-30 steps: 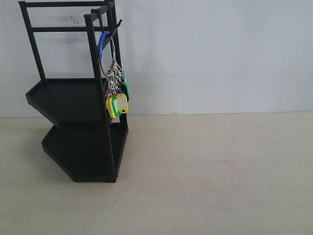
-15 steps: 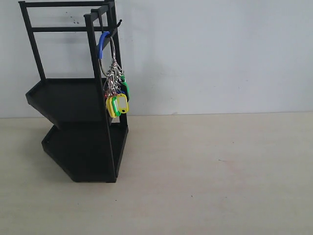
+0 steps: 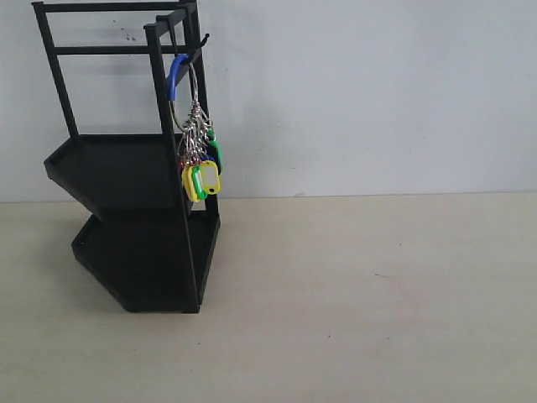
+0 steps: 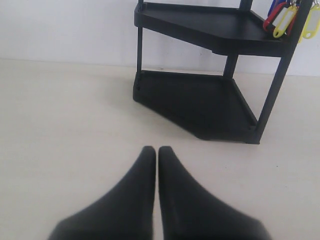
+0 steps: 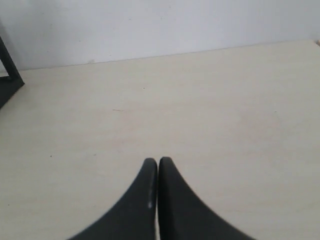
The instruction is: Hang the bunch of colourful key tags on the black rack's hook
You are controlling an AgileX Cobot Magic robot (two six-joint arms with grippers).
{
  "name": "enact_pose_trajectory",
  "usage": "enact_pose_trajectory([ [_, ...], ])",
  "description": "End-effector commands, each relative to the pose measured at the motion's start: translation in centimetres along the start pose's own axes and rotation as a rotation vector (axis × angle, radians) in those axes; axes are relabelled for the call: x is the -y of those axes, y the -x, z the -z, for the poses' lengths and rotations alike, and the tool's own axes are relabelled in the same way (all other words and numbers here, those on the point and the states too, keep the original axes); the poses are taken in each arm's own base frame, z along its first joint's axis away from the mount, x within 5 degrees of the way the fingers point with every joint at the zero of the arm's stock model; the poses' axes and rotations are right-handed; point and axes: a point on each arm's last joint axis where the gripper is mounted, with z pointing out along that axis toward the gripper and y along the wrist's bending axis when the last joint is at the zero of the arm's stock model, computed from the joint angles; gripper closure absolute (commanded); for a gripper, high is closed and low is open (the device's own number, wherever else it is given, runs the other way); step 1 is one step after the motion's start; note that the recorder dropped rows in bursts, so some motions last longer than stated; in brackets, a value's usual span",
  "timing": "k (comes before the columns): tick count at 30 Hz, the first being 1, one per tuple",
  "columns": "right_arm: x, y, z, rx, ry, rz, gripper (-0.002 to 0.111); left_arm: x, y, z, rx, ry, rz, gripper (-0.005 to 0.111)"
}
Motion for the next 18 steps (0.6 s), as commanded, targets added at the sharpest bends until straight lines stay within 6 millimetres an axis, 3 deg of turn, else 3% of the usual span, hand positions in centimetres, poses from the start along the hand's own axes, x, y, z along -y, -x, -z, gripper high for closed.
enact_pose_trajectory([
  [1,-0.23,0.19,-0.35,0.008,0.027,0.021,0.108,-0.01,0.12,0.03,0.011,0.001,-0.008,0.102],
  [18,-0.5,0.33,-0.02,0.05,0.087,0.003,0.108,-0.01,0.12,0.03,0.011,0.001,-0.008,0.102],
])
